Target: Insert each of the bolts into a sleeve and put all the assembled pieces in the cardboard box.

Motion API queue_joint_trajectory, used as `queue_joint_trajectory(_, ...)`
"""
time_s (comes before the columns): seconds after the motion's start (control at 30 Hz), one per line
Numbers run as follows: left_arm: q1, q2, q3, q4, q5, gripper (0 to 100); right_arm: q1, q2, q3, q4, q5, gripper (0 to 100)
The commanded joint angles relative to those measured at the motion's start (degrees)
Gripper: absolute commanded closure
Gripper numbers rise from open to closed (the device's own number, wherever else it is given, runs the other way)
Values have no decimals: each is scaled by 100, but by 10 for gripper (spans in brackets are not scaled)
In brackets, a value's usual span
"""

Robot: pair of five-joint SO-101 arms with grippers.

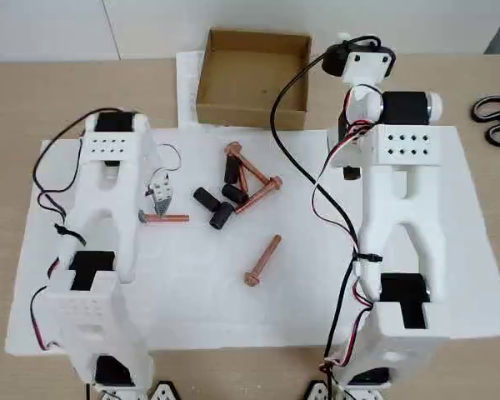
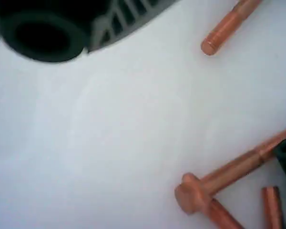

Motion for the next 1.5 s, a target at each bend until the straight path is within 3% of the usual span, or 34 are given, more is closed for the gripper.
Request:
queue_joint_trajectory(0.0,53,-114,13,114,932,913,40,-382,-308,-40,35,995)
queue_joint_trajectory(0.33,18,-53,22,-26,2119,913,22,-365,-290,-40,18,995)
queue_joint_trajectory(0.9,26,-44,48,-334,2593,912,13,-347,-290,-57,18,995)
queue_joint_trajectory(1.17,35,-44,48,-299,2611,730,13,-347,-290,-92,18,995)
queue_joint_trajectory(1.47,9,-44,514,-527,2892,728,31,-347,-290,-84,18,995)
